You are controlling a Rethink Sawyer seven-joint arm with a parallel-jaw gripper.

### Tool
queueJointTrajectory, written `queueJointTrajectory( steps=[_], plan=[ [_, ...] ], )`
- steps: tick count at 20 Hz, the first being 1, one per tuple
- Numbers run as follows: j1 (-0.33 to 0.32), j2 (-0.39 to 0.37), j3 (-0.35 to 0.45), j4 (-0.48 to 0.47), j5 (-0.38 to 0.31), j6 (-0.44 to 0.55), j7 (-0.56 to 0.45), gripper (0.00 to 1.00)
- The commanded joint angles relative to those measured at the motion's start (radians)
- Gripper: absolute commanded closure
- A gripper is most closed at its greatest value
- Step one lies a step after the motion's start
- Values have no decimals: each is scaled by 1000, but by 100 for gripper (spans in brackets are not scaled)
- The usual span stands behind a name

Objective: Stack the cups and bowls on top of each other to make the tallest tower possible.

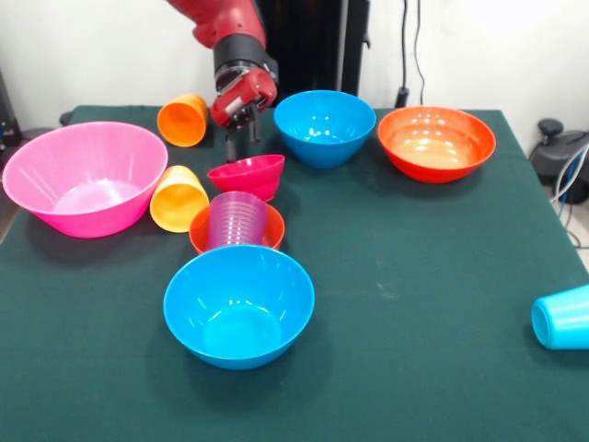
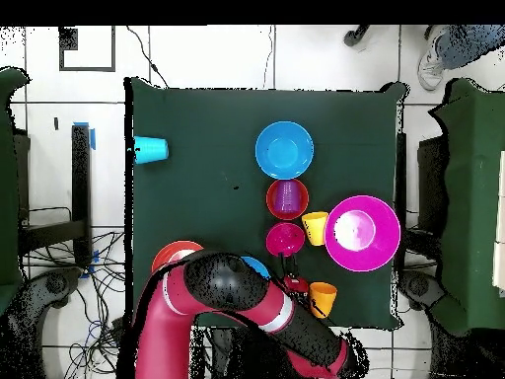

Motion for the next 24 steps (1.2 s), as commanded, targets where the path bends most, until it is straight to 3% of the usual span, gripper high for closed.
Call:
queueJointTrajectory(
  steps=[1, 6, 13, 24],
  plan=[
    [23, -8, 165, -92, -62, 96, 24, 0],
    [22, -29, 167, -68, -78, 102, 20, 0],
    [15, -124, 142, 28, -110, 5, 20, 0],
    [-27, -257, 149, -8, -109, 85, 38, 0]
  ],
)
